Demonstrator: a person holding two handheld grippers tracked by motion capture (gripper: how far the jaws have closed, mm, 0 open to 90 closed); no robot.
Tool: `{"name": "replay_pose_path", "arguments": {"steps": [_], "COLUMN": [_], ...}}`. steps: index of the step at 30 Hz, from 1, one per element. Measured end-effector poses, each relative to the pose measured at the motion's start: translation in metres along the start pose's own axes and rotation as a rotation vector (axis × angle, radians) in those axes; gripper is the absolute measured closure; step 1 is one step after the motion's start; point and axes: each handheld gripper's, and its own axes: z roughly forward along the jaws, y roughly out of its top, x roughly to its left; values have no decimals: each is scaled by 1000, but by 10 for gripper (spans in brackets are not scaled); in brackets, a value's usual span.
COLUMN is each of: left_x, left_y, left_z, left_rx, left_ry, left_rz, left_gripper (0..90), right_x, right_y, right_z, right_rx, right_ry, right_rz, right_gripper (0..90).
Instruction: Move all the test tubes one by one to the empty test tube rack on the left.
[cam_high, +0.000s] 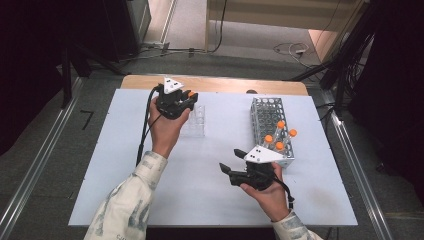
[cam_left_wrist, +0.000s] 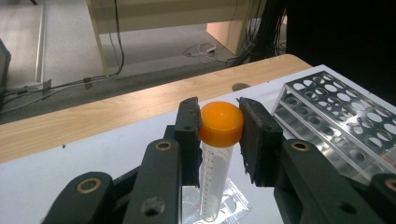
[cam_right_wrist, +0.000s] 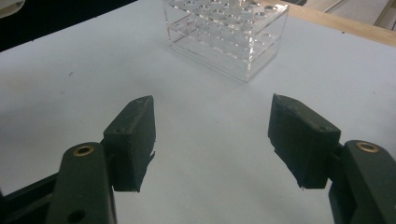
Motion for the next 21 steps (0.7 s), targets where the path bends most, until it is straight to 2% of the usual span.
{"name": "replay_pose_path", "arguments": {"steps": [7, 14, 21], "left_x": [2, 2, 0], "left_y": [-9, -25, -37], "left_z": [3, 8, 12], "left_rx": [10, 18, 29], "left_ry": [6, 13, 23], "left_rz": [-6, -5, 9], "left_gripper": [700, 700, 699], "right_x": [-1, -1, -1], "right_y": [0, -1, -1], "right_z": [-1, -1, -1], "right_rx": [0, 1, 2], "right_ry": [0, -1, -1], "right_rz": [3, 2, 1], "right_gripper": [309, 310, 309]}}
